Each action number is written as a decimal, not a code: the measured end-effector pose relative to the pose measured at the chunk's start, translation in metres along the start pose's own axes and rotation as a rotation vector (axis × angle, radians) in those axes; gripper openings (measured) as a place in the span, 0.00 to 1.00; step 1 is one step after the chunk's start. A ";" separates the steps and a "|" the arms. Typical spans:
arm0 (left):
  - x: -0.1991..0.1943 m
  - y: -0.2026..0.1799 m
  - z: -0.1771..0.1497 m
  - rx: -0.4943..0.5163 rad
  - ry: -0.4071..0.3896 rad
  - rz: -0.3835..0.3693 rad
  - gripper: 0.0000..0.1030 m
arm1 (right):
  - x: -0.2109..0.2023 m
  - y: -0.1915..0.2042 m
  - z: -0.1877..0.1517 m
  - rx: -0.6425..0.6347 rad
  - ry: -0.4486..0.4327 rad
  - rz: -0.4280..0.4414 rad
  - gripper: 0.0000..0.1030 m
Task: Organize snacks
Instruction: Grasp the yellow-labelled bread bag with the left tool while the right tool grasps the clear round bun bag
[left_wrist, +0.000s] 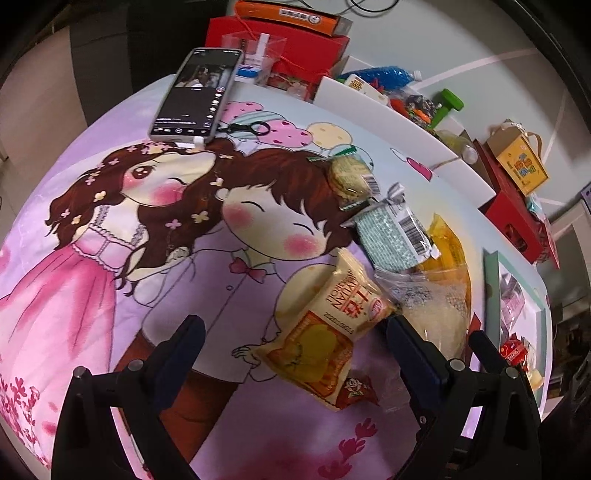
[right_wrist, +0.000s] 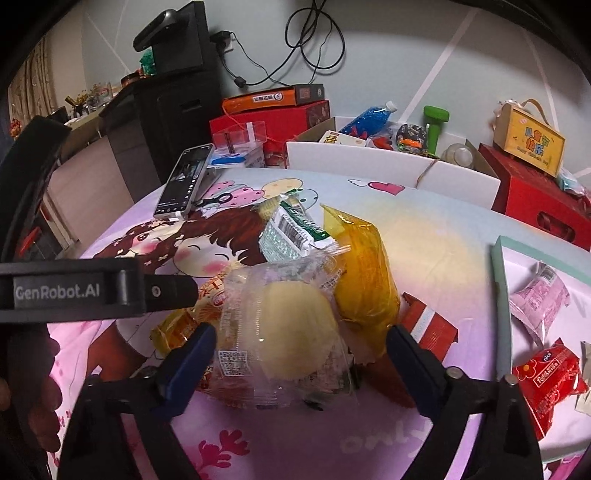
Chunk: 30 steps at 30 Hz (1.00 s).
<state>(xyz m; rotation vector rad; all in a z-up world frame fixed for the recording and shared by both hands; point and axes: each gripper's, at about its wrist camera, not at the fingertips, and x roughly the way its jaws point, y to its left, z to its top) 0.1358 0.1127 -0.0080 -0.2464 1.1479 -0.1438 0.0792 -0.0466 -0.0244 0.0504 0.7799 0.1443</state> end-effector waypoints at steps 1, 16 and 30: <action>0.001 -0.001 0.000 0.004 0.003 -0.003 0.96 | 0.000 -0.001 0.000 0.005 0.000 0.003 0.90; 0.026 -0.020 -0.006 0.060 0.063 -0.035 0.61 | -0.008 -0.011 -0.003 0.036 -0.011 0.041 0.59; 0.020 -0.023 -0.006 0.082 0.044 -0.048 0.33 | -0.014 -0.017 -0.003 0.063 -0.016 0.054 0.53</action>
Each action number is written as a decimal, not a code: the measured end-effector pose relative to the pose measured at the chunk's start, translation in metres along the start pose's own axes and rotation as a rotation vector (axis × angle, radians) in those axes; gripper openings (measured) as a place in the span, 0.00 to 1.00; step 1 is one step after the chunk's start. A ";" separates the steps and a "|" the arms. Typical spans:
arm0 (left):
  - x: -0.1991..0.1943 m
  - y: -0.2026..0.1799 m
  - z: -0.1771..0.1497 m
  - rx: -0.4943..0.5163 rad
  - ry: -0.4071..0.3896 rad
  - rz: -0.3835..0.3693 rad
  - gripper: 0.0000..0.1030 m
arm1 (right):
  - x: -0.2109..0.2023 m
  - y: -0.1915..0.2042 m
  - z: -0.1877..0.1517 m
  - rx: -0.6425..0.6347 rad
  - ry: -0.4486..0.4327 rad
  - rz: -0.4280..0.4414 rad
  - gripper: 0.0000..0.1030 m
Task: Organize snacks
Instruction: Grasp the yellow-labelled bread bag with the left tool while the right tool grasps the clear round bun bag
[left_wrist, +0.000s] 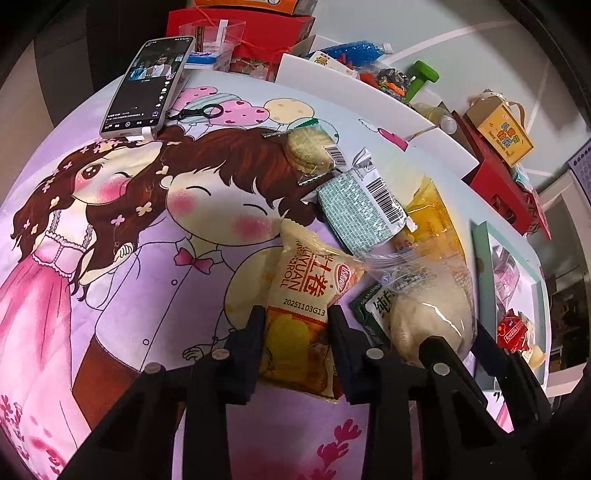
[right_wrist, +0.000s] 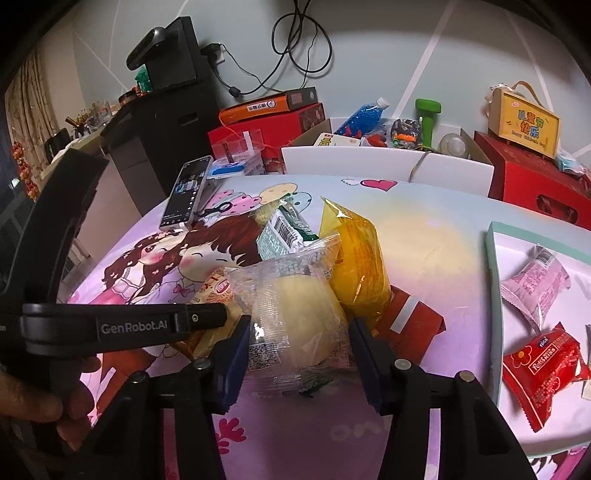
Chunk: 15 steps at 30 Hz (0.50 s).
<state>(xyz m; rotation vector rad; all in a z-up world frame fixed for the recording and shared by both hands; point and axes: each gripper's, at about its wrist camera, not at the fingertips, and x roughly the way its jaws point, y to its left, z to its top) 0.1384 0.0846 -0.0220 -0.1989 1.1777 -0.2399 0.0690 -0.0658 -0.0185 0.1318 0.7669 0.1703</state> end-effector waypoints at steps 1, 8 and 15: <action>-0.001 0.000 0.000 0.001 -0.003 0.000 0.33 | 0.000 0.000 0.000 0.002 -0.001 0.001 0.53; -0.015 0.001 0.003 -0.004 -0.042 0.001 0.33 | -0.010 -0.001 0.003 0.016 -0.025 0.019 0.50; -0.033 -0.001 0.006 -0.003 -0.093 0.002 0.33 | -0.024 -0.002 0.009 0.024 -0.061 0.026 0.50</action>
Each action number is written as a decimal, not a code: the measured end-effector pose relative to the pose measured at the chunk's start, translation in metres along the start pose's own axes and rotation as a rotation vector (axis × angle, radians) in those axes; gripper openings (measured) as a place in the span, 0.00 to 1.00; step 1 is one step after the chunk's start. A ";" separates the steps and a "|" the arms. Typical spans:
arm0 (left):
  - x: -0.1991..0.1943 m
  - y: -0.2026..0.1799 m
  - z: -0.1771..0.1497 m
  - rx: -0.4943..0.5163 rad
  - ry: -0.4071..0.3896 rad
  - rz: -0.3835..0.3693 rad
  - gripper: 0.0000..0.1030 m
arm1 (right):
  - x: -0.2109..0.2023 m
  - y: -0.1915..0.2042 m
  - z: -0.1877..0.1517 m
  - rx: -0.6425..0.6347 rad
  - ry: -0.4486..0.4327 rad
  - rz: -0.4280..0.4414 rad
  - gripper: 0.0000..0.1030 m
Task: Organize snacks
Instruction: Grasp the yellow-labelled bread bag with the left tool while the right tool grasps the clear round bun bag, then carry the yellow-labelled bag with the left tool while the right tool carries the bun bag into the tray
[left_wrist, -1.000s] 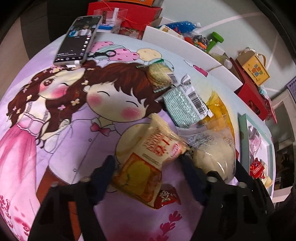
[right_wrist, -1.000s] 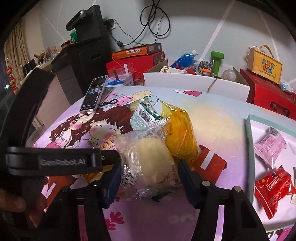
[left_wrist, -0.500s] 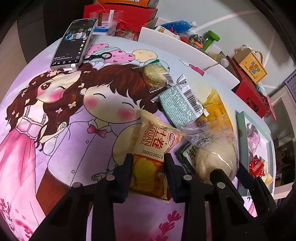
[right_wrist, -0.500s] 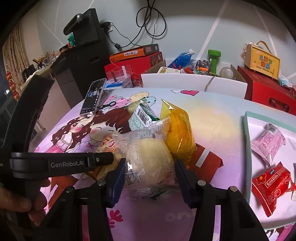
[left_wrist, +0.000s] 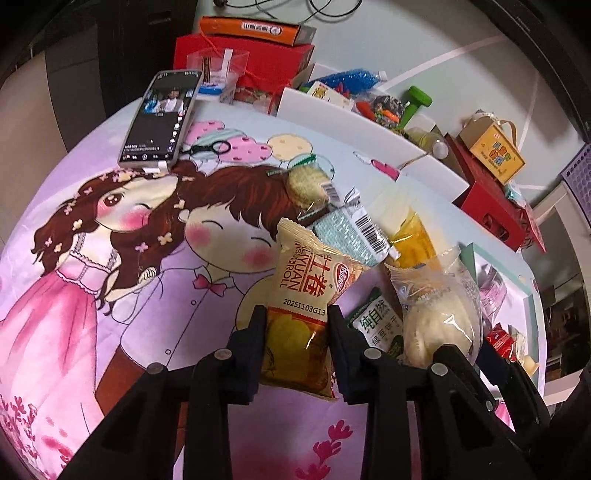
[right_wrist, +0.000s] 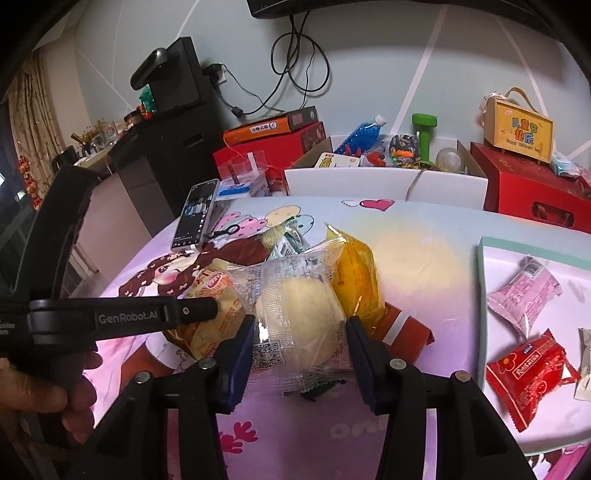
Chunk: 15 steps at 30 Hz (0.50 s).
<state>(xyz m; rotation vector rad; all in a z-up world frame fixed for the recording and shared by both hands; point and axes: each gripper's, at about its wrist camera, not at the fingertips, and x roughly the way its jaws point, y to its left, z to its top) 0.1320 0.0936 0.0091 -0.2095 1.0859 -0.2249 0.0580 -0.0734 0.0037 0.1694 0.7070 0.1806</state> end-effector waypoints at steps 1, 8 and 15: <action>-0.002 -0.001 0.000 0.001 -0.005 0.001 0.33 | 0.000 -0.001 0.000 0.001 -0.001 0.000 0.50; -0.007 -0.005 0.001 0.006 -0.020 0.008 0.33 | -0.006 -0.006 0.003 0.014 -0.012 -0.007 0.50; -0.010 -0.019 0.002 0.021 -0.035 -0.004 0.33 | -0.021 -0.034 0.011 0.041 -0.037 -0.052 0.50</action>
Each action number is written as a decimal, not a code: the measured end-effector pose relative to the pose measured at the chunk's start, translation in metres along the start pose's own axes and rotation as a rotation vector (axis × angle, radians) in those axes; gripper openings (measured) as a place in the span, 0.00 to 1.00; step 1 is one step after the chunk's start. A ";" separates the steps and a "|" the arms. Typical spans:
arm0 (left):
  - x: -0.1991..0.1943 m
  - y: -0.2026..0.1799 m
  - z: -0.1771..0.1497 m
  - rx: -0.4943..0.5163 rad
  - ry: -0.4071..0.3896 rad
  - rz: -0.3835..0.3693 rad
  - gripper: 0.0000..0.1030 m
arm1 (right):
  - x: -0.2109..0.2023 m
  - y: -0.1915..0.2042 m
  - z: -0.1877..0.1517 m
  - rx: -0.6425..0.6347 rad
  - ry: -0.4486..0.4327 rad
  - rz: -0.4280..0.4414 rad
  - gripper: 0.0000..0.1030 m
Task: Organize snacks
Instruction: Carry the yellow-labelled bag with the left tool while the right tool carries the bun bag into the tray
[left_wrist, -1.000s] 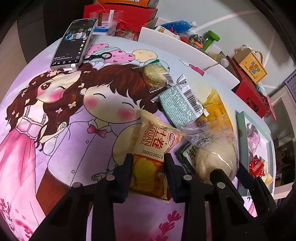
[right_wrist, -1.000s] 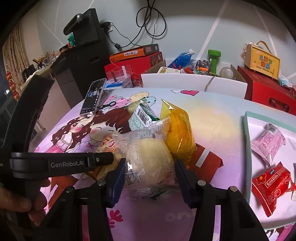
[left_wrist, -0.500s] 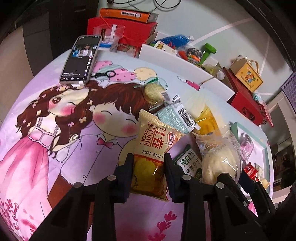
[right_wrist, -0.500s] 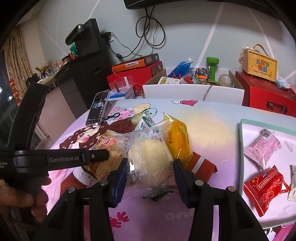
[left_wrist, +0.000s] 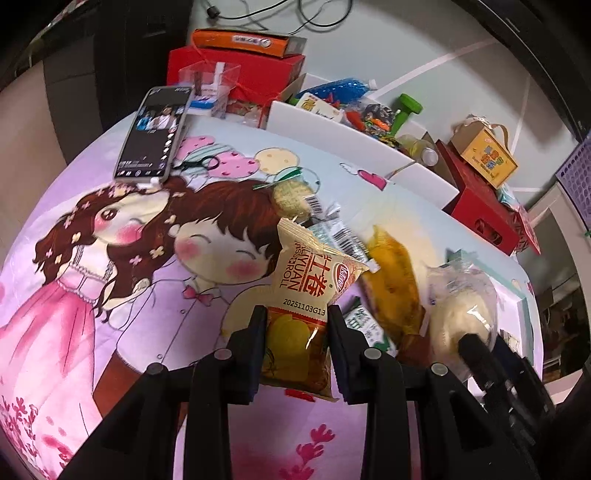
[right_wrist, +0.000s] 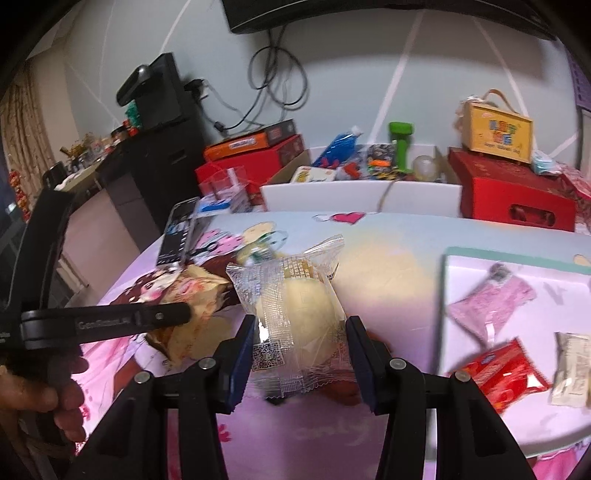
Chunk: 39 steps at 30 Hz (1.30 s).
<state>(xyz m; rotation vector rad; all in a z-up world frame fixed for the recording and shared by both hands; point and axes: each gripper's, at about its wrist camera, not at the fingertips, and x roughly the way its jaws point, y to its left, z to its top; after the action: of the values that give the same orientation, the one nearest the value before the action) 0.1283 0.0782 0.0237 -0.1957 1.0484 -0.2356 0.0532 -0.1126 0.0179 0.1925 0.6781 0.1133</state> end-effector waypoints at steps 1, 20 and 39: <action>0.000 -0.006 0.001 0.013 -0.004 -0.003 0.33 | -0.002 -0.007 0.002 0.008 -0.005 -0.011 0.50; 0.025 -0.177 0.013 0.321 0.024 -0.199 0.33 | -0.065 -0.193 0.010 0.287 -0.100 -0.347 0.50; 0.085 -0.316 -0.015 0.554 0.134 -0.269 0.33 | -0.088 -0.276 -0.019 0.443 -0.086 -0.483 0.50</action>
<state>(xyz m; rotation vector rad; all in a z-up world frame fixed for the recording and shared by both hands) 0.1252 -0.2491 0.0312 0.1849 1.0496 -0.7785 -0.0152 -0.3936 -0.0014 0.4493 0.6408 -0.5099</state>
